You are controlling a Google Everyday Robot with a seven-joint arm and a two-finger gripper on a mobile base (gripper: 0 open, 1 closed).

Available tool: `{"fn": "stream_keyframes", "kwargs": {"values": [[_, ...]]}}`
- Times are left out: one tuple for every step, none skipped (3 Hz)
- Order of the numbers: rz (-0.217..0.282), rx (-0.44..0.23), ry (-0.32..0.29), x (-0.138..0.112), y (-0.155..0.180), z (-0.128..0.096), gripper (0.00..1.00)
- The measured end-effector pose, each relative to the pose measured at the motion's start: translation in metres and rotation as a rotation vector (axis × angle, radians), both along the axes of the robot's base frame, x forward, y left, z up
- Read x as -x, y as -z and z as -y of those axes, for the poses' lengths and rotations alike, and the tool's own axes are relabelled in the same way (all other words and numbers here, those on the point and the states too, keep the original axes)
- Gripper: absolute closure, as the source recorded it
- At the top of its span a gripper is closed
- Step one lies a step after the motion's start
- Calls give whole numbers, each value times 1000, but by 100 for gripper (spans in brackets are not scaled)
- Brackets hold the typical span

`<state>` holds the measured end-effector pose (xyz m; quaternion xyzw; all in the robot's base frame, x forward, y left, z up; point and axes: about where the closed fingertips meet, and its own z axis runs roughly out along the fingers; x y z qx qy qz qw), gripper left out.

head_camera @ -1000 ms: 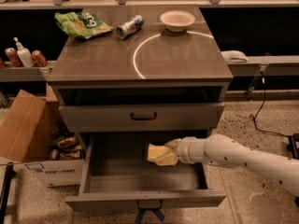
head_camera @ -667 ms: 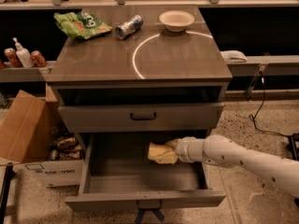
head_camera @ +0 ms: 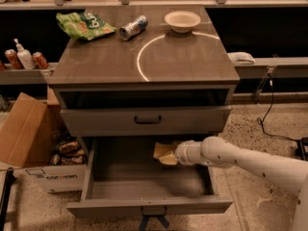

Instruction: Place sponge into middle drawer

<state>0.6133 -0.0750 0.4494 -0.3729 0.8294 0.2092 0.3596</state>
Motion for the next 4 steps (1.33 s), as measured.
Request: {"fn": "stream_keyframes", "kwargs": {"values": [[-22,16,-3,-1,11,-2,0],[-15,1,27,11,8,11,0],[14,-29,101,34,-4,42,0],[44,-83,168,57,-14,78,0]]}}
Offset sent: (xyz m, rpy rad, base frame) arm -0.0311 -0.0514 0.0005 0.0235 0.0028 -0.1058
